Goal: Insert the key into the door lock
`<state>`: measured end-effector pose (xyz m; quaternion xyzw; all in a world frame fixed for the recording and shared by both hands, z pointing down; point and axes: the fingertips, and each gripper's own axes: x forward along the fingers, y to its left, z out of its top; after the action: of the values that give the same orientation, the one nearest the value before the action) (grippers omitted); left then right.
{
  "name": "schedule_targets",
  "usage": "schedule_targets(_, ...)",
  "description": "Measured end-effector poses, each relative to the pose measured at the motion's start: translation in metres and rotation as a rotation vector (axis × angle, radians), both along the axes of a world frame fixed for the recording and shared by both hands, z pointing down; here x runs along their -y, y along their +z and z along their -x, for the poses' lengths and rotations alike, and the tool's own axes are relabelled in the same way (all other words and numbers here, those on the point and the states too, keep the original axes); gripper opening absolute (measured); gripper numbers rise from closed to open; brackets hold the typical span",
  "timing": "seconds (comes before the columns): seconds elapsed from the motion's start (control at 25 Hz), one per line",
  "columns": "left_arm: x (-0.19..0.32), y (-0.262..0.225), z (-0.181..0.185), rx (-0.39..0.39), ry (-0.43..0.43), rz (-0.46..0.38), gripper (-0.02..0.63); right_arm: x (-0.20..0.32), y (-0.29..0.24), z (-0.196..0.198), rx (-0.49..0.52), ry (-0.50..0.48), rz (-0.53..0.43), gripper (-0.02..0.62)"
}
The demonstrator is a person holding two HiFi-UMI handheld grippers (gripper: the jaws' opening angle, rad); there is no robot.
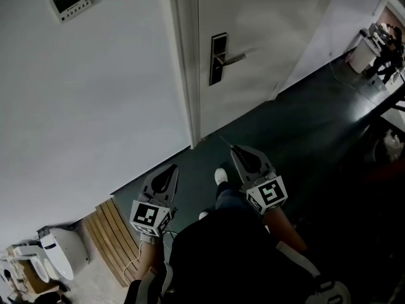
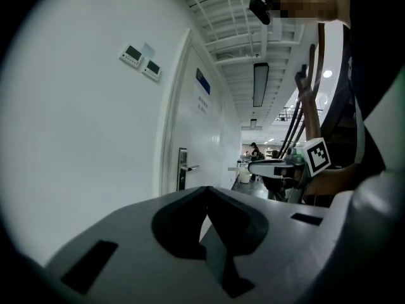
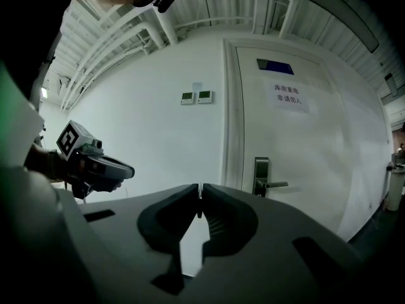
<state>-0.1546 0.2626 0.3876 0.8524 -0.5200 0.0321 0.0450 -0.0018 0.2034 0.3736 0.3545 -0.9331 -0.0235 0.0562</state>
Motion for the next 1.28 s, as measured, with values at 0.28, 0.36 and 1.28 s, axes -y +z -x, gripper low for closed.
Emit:
schedule_targets(0.28,0.059,0.010,0.022,-0.002,-0.079,0.040,0.008,0.073,0.004,0.025,0.008,-0.063,0.022,0.034)
schedule_targets(0.36,0.079,0.011,0.024,0.003,-0.092,0.047,0.008,0.095,0.005,0.030,0.009,-0.081,0.030,0.034)
schedule_targets(1.28,0.280,0.021,-0.023,0.020,-0.216,0.165,0.008,0.300,0.027,0.022,0.000,-0.307,0.146,0.034)
